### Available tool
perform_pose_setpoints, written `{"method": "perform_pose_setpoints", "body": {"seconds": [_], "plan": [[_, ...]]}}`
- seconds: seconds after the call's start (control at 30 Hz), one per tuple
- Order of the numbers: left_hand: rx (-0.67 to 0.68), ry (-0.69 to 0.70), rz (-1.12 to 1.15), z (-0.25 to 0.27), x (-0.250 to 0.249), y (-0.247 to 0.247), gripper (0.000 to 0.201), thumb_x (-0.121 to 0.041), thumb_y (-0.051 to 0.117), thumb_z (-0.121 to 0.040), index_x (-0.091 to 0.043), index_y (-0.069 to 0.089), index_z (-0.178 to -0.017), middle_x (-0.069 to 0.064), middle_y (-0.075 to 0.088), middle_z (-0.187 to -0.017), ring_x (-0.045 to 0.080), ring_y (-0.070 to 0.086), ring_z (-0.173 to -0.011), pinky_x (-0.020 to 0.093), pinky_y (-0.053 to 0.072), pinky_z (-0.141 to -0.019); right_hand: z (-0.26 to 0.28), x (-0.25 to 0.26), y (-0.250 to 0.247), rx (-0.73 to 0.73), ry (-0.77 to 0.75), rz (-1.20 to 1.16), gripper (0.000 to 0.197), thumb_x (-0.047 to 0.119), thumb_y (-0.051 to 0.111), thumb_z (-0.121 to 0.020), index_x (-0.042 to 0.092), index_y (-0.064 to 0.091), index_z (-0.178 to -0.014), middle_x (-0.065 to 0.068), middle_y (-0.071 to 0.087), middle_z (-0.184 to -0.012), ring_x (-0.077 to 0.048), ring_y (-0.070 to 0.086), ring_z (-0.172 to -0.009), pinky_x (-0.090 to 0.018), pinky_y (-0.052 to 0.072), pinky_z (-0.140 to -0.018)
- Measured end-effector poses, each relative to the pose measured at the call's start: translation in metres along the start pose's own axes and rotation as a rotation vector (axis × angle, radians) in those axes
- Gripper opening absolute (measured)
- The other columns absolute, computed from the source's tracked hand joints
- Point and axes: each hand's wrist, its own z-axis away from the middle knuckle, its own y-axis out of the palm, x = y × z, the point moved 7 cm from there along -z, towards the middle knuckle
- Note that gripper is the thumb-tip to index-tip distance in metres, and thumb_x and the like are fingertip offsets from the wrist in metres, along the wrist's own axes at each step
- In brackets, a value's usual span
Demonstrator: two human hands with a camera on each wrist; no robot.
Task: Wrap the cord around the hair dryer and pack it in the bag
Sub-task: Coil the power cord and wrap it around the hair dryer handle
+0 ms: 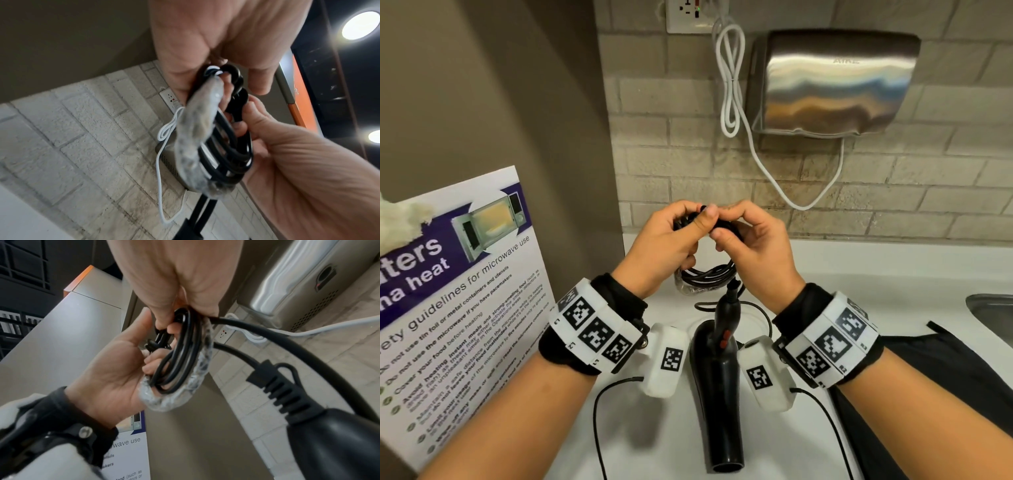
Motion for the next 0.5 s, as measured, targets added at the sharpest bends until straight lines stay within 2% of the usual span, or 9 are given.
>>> {"method": "perform_pose_setpoints", "body": {"seconds": [0.03,0.1,0.17,0.23,0.3,0.37,0.43,0.5], "plan": [[-0.004,0.007,-0.019,0.000,-0.002,-0.001,0.033,-0.038,0.056,-0.074,-0.011,0.060,-0.094,0.006,0.038,-0.064,0.002,0.029,-0.040,0.016,0.027,-0.037,0.001,0.000,0.001,0.005,-0.005,-0.008,0.017,0.003,0.059,-0.074,0.019,0.056,-0.079,0.006,0.061,-0.078,-0.001,0.057,-0.067,-0.016,0.048,-0.061],[-0.013,0.006,-0.036,0.000,-0.003,-0.003,0.023,-0.031,0.057,-0.082,-0.011,0.062,-0.092,0.006,0.035,-0.062,0.002,0.027,-0.038,0.015,0.023,-0.037,0.001,0.000,0.001,0.014,-0.004,-0.046,0.017,0.003,0.062,-0.073,0.018,0.056,-0.078,0.010,0.063,-0.072,-0.002,0.057,-0.064,-0.018,0.049,-0.060],[-0.024,-0.008,-0.048,0.000,-0.001,-0.003,0.015,-0.021,0.054,-0.089,-0.009,0.063,-0.092,0.004,0.035,-0.060,0.002,0.026,-0.037,0.014,0.021,-0.037,0.002,-0.002,-0.001,0.016,0.030,-0.082,0.021,0.004,0.065,-0.071,0.020,0.056,-0.081,0.014,0.065,-0.075,-0.007,0.057,-0.062,-0.020,0.049,-0.061],[-0.064,-0.014,-0.051,0.000,-0.001,-0.005,0.014,-0.014,0.051,-0.092,-0.011,0.063,-0.085,0.000,0.039,-0.057,0.001,0.026,-0.035,0.013,0.020,-0.036,0.003,-0.009,-0.005,0.019,0.064,-0.030,0.026,0.014,0.070,-0.070,0.029,0.056,-0.086,0.014,0.062,-0.082,-0.018,0.054,-0.062,-0.027,0.048,-0.061],[-0.109,0.001,-0.035,-0.001,-0.003,-0.010,0.017,-0.009,0.048,-0.092,-0.012,0.060,-0.080,0.003,0.040,-0.059,0.001,0.027,-0.034,0.012,0.021,-0.035,0.004,-0.019,-0.010,0.059,0.099,0.099,0.017,0.031,0.066,-0.072,0.037,0.057,-0.086,0.007,0.059,-0.082,-0.023,0.049,-0.063,-0.035,0.043,-0.061],[-0.115,0.026,-0.017,-0.003,-0.006,-0.014,0.015,-0.009,0.049,-0.092,-0.013,0.060,-0.082,0.003,0.039,-0.061,0.000,0.028,-0.036,0.012,0.023,-0.034,0.007,-0.028,-0.010,0.155,0.137,0.134,0.008,0.032,0.054,-0.082,0.028,0.058,-0.089,0.000,0.058,-0.076,-0.015,0.051,-0.060,-0.027,0.044,-0.060],[-0.090,0.039,-0.007,-0.005,-0.007,-0.015,0.013,-0.008,0.051,-0.091,-0.014,0.061,-0.085,-0.005,0.040,-0.056,0.000,0.029,-0.037,0.013,0.025,-0.034,0.011,-0.037,-0.012,0.230,0.180,0.118,0.018,0.025,0.041,-0.089,0.021,0.058,-0.092,0.008,0.060,-0.074,-0.007,0.053,-0.058,-0.021,0.045,-0.060],[-0.055,0.033,0.004,-0.005,-0.006,-0.015,0.014,-0.007,0.050,-0.091,-0.014,0.062,-0.087,-0.006,0.038,-0.054,0.001,0.028,-0.038,0.013,0.024,-0.034,0.013,-0.043,-0.017,0.255,0.218,0.102,0.020,0.019,0.039,-0.089,0.017,0.059,-0.091,0.013,0.062,-0.067,-0.003,0.052,-0.056,-0.018,0.045,-0.060]]}}
